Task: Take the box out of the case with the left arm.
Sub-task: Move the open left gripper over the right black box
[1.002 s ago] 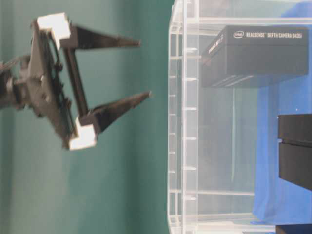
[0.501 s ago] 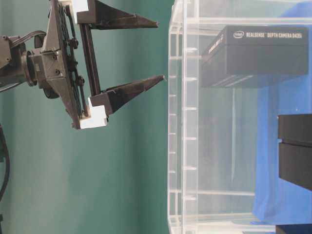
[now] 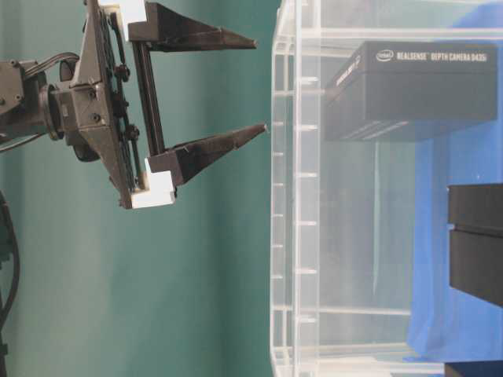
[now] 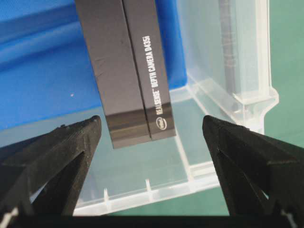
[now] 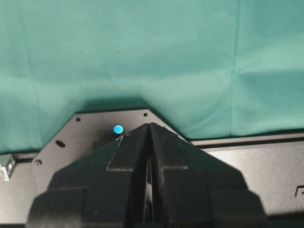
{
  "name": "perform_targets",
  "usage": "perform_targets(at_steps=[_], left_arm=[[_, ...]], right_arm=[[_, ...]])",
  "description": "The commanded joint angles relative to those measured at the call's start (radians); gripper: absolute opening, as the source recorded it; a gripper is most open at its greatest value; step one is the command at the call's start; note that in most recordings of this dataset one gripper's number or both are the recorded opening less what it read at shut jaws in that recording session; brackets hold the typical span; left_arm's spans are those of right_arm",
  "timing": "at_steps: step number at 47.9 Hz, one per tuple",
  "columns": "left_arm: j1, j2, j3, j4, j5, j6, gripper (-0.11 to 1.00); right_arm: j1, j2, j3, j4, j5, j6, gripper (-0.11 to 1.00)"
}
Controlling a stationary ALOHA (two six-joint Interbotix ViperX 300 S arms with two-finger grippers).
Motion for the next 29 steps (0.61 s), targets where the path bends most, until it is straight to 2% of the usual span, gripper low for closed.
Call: perform_targets(at_steps=[1, 29], left_arm=[[0.006, -0.021, -0.011, 0.005, 0.002, -0.002, 0.9], [0.008, -0.021, -0.008, 0.005, 0.002, -0.012, 0.9]], right_arm=[[-0.002, -0.002, -0.009, 0.0, -0.003, 0.0, 0.02], [-0.002, 0.0, -0.009, -0.003, -0.005, -0.003, 0.02]])
